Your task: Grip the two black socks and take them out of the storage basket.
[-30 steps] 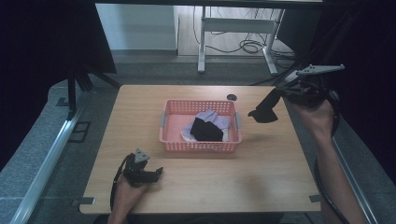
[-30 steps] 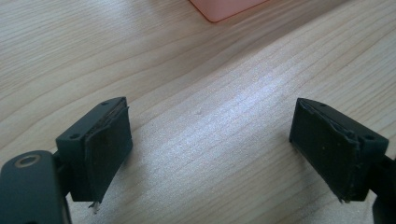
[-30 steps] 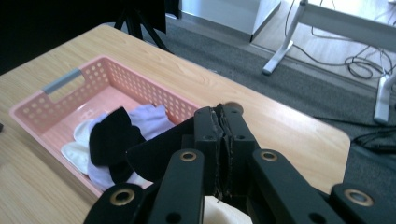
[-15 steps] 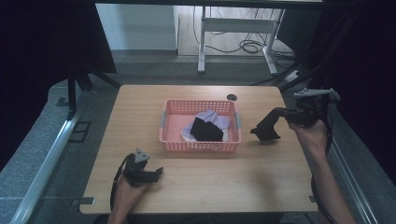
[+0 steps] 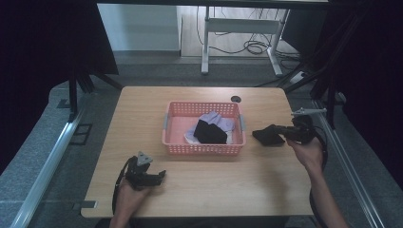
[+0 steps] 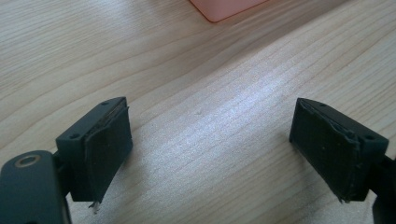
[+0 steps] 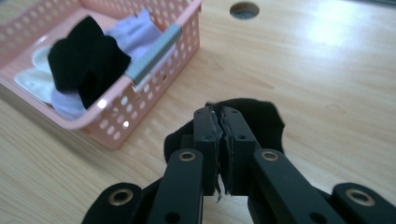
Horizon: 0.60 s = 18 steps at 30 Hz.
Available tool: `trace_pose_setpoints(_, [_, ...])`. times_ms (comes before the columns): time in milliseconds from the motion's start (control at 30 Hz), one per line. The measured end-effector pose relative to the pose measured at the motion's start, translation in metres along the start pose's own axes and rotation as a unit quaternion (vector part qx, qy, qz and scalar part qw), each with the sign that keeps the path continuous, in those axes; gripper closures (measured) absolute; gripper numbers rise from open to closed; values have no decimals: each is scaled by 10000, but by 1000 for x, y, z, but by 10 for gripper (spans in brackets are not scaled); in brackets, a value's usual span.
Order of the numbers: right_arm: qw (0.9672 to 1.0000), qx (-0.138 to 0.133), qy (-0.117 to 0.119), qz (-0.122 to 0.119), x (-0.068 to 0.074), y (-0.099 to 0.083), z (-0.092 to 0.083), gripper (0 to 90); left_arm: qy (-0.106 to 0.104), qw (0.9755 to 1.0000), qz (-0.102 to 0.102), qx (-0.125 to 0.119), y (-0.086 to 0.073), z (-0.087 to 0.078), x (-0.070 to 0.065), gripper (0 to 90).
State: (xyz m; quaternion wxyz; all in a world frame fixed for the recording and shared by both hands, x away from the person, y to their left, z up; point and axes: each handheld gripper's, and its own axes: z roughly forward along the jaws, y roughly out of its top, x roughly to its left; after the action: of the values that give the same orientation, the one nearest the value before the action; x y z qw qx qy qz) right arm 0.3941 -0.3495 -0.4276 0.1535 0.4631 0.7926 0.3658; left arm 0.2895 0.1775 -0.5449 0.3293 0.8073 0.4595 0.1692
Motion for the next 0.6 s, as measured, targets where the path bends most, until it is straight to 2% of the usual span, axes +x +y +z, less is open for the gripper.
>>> trace_pose_setpoints(267, [9998,155,-61,-95,0,-23,23,852,-1,10000,12,-1,0,0,0,128])
trace_pose_setpoints(367, [9993,312,-148,-130,0,-34,34,851,2,10000,6,-1,0,0,0,128])
trace_pose_setpoints(567, [9987,462,-211,-70,-3,-47,45,849,2,10000,20,6,0,0,0,128])
trace_pose_setpoints(600, [9982,559,-233,-30,-5,-52,49,849,1,10000,24,6,0,0,0,128])
